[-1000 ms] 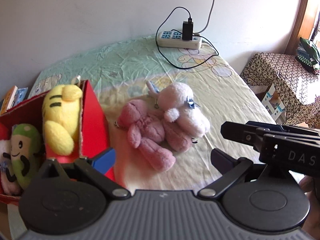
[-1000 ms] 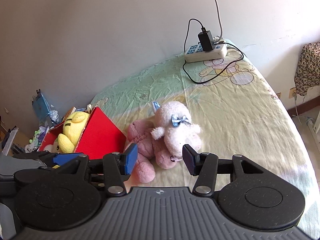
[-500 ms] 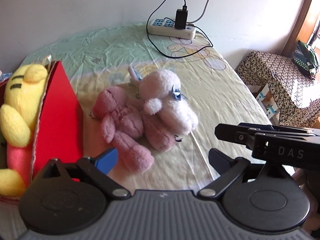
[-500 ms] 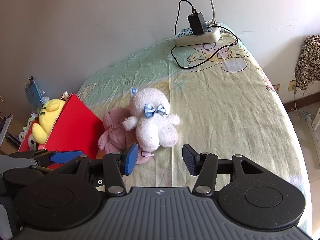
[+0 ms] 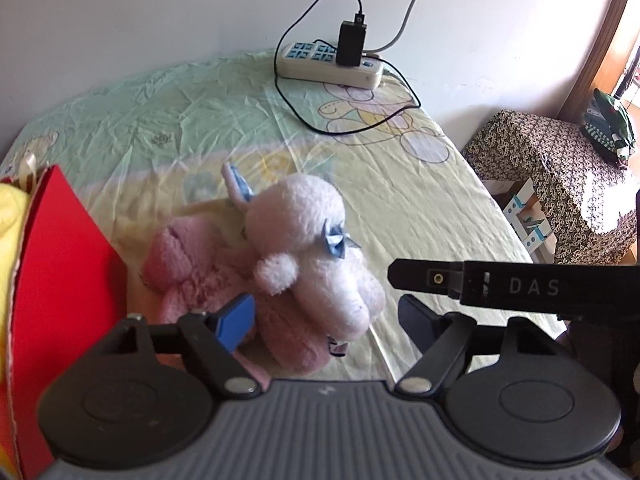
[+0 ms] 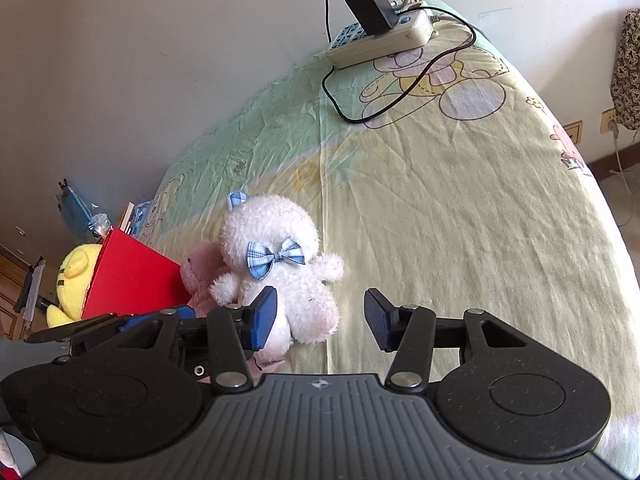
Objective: Organize objects
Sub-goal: 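Move both grippers back to the white bunny plush on the bed, then grasp the white bunny plush with blue bow with both grippers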
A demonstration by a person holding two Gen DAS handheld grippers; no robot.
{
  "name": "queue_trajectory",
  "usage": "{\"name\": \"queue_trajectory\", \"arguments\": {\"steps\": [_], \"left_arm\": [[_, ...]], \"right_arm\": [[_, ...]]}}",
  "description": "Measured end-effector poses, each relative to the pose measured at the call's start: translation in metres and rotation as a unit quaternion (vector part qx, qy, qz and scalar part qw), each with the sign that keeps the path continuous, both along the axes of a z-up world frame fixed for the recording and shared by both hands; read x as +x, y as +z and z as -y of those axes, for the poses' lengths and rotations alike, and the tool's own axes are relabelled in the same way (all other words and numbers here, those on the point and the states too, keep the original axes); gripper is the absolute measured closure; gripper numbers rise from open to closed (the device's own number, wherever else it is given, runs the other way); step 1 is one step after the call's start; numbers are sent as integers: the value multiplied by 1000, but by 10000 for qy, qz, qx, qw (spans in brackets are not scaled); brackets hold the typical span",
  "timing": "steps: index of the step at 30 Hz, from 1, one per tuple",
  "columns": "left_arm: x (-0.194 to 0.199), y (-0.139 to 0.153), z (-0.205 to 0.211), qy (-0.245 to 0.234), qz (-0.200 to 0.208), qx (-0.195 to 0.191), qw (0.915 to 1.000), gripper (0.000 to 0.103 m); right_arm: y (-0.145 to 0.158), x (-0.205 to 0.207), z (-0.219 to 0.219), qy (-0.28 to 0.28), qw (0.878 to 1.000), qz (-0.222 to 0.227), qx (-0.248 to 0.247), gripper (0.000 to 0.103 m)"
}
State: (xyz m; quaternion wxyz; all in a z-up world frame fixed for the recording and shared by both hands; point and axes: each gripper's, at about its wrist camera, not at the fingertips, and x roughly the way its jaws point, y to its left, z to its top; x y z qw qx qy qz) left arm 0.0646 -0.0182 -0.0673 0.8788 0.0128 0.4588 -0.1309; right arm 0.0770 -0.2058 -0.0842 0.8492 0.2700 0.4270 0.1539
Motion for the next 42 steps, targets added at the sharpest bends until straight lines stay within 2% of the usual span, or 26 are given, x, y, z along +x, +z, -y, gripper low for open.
{"name": "queue_trajectory", "arguments": {"steps": [10,17,21,24,33,42], "left_arm": [[32,-20,-1,-4,-364,-200,9991,36],[42,-27,-1,-143,-316,-128,9993,34],[49,-29,-6,-114,-352,-212,9991,30],[51,-31,-6,-123,-363,-216,9990,29],[34,-22,6,-335,-343,-281,9985,29],[-11,-17,34,-864,-417,-458,9943,29]], "right_arm": [[-27,32,-2,164,9965,-368,729,51],[-33,47,-15,451,9935,-343,989,50],[-37,52,-18,540,9912,-351,1152,49],[-39,53,-17,565,9894,-400,1277,56],[-19,29,-11,696,9921,-221,1021,59],[-4,-27,7,463,9971,-199,562,59]]}}
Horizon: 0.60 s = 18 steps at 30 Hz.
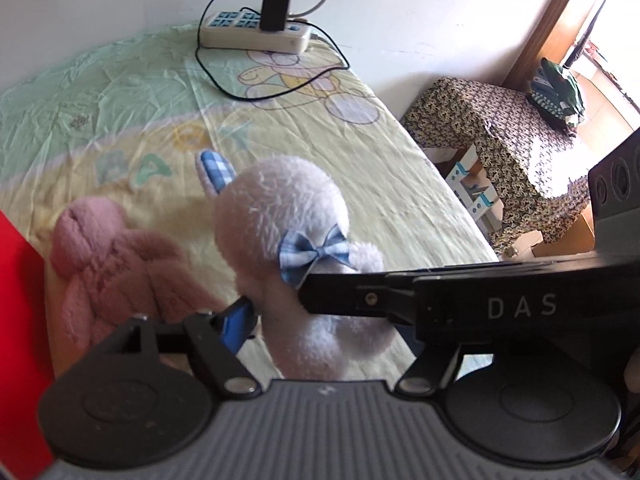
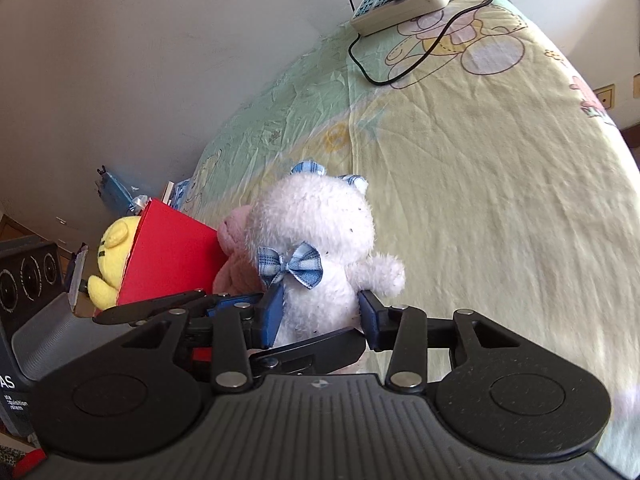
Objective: Organize objects
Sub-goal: 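Grasp the white bunny plush with blue bow with both grippers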
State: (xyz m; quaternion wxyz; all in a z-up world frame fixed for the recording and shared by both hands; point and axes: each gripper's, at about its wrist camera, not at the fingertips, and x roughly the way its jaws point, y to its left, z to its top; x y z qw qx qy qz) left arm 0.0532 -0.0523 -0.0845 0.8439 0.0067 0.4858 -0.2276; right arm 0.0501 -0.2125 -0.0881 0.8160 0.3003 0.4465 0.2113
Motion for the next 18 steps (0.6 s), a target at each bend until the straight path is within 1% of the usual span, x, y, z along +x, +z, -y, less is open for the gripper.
{"name": "queue_trajectory", "arguments": {"steps": [5,9,13,18], "left_arm": [[-30,-5,10,-326,-109,3,9994,29],[-53,-8,11,-464,-140,47,9988,29],[-69,-8,4,-479,-166,10,9987,28],[-75,-17,-9,-322,-320,-25,9990,28]], "right_arm": [[0,-31,-1,-60,9996,-105,-243,59],[2,-52,-7,1,9992,-144,-363,59],[8,-65,-17,167,9986,-43,-505,58],[9,-69,-28,399,9976,25,-559,57]]}}
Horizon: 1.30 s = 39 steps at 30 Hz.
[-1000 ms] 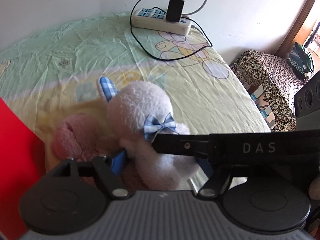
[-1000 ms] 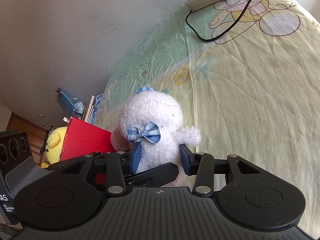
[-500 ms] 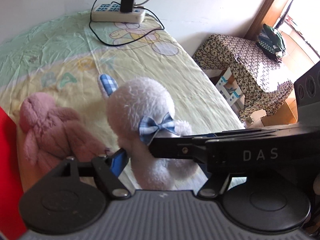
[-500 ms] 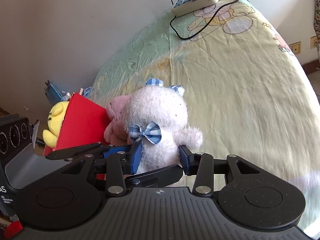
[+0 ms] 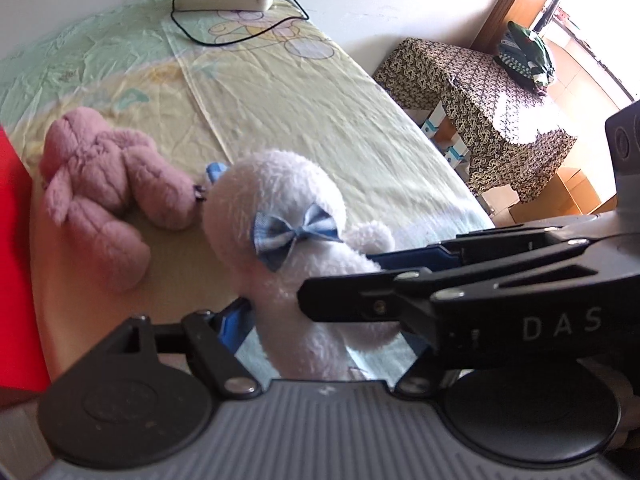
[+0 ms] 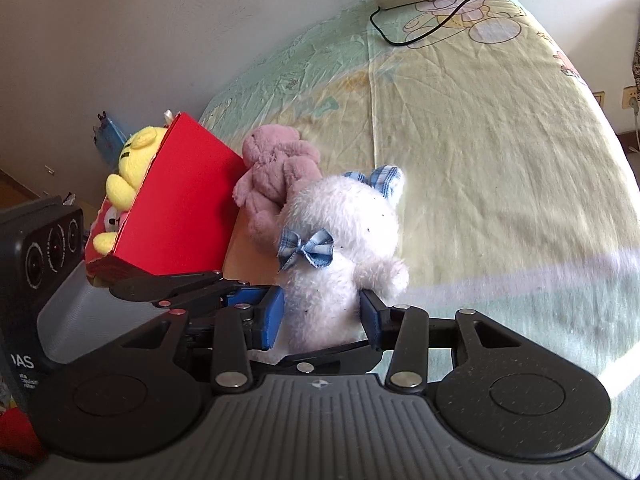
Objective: Organize objects
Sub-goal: 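Grasp the white bunny plush with blue bow with both grippers, then lift the white bunny plush and carry it over the red box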
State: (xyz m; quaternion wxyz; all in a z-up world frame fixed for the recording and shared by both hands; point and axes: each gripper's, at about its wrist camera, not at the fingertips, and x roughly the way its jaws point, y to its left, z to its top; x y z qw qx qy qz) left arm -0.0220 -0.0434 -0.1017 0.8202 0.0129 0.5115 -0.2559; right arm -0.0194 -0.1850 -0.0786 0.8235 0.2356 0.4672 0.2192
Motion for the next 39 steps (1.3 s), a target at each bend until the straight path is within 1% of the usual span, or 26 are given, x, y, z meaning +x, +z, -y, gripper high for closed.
{"name": "queue_trajectory", "arguments": {"steps": [3,6,9,11,15,19,21,22,25,30,35,39], "left_arm": [[-1,-2,-10,161,-94,-127,9997,28],[-3,1,-15,274,4,-125,9995,25],[-5,6,-20,348,104,-158,9992,19],[-6,10,-22,366,166,-176,9990,17],[-7,15,-24,351,234,-233,9988,11],[-1,8,-19,305,115,-192,9993,11],[3,3,-15,256,13,-182,9995,15],[4,0,-12,234,-17,-141,9996,17],[9,-5,-5,252,10,56,9997,17],[15,-7,-7,323,-3,125,9994,22],[12,-2,-11,382,72,127,9992,23],[7,7,-14,425,203,92,9988,23]], "right_arm": [[0,1,-2,16,10000,-6,52,57],[2,1,1,-33,10000,13,75,56],[4,1,7,-159,9997,7,170,53],[5,1,12,-266,9994,-10,207,48],[-3,7,20,-454,9984,-130,308,48],[-17,13,15,-362,9977,-391,413,49],[-22,15,11,-321,9975,-456,434,49],[-24,17,9,-305,9973,-477,462,49],[-27,22,7,-294,9966,-510,581,49],[-26,32,-3,-155,9971,-503,549,48],[-16,29,-10,-4,9989,-271,374,50],[-1,22,-18,120,9998,82,142,51]]}}
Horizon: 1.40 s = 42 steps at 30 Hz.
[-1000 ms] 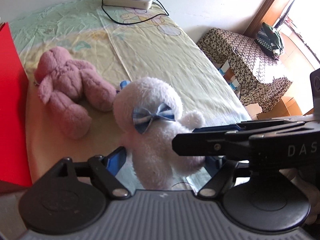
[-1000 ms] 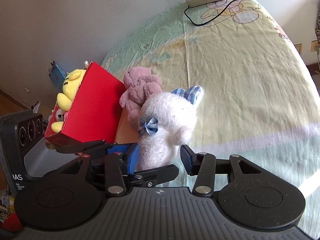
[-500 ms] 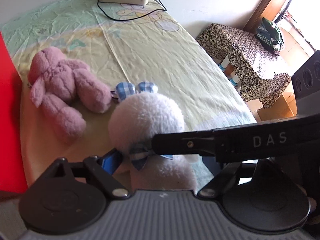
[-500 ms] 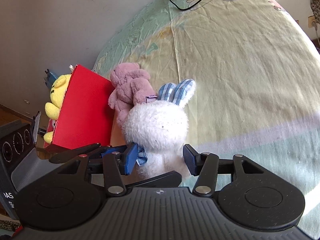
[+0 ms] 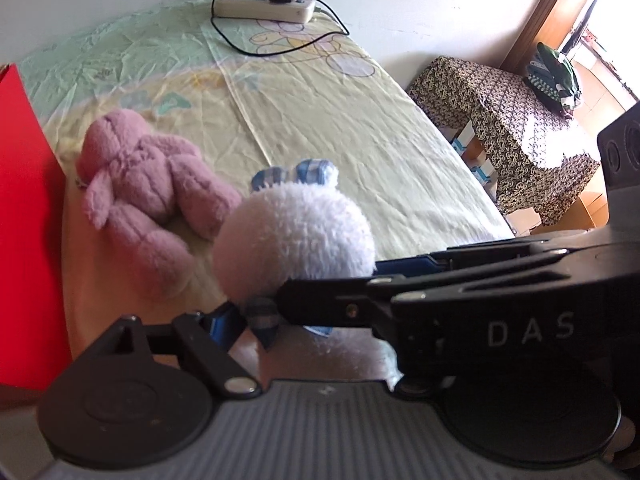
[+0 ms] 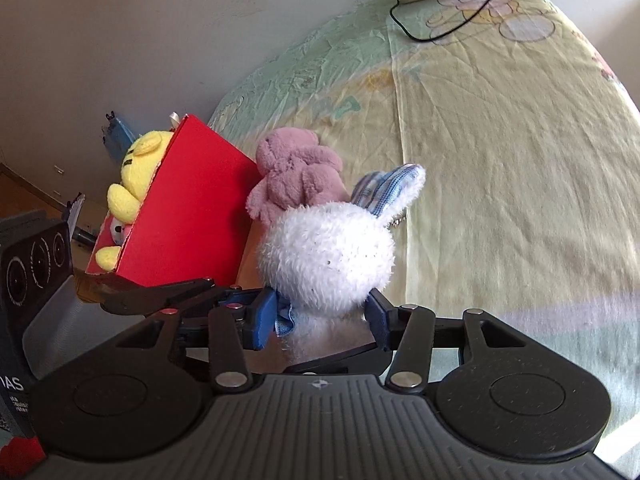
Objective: Organize objects
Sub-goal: 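Lift the white bunny plush and carry it over the red box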
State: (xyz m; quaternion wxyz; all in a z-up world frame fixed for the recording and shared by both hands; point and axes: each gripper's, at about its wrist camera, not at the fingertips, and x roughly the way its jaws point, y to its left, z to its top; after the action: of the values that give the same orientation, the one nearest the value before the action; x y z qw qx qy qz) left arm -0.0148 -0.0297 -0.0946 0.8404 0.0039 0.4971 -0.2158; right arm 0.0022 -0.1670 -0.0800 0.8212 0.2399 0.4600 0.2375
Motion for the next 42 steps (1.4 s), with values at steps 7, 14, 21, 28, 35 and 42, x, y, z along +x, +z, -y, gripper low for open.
{"name": "queue_trajectory", "arguments": {"steps": [7,14,21,28,35,42], "left_arm": [[-15,19,0,46,356,54,9993,23],[-31,44,-15,161,726,-32,9972,23],[-46,77,-43,95,1264,-134,9918,23],[-57,105,-97,80,1574,-339,9869,23],[-66,122,-157,210,1822,-464,9819,23],[-65,127,-213,353,1951,-462,9791,23]], "right_arm": [[16,-12,-2,-1,9994,326,66,52],[37,-25,-15,15,9967,790,163,52],[70,-39,-41,-78,9900,1397,162,52],[94,-45,-86,-133,9839,1770,190,52],[112,-38,-141,-39,9776,2096,183,52],[117,-25,-196,42,9742,2250,173,52]]}}
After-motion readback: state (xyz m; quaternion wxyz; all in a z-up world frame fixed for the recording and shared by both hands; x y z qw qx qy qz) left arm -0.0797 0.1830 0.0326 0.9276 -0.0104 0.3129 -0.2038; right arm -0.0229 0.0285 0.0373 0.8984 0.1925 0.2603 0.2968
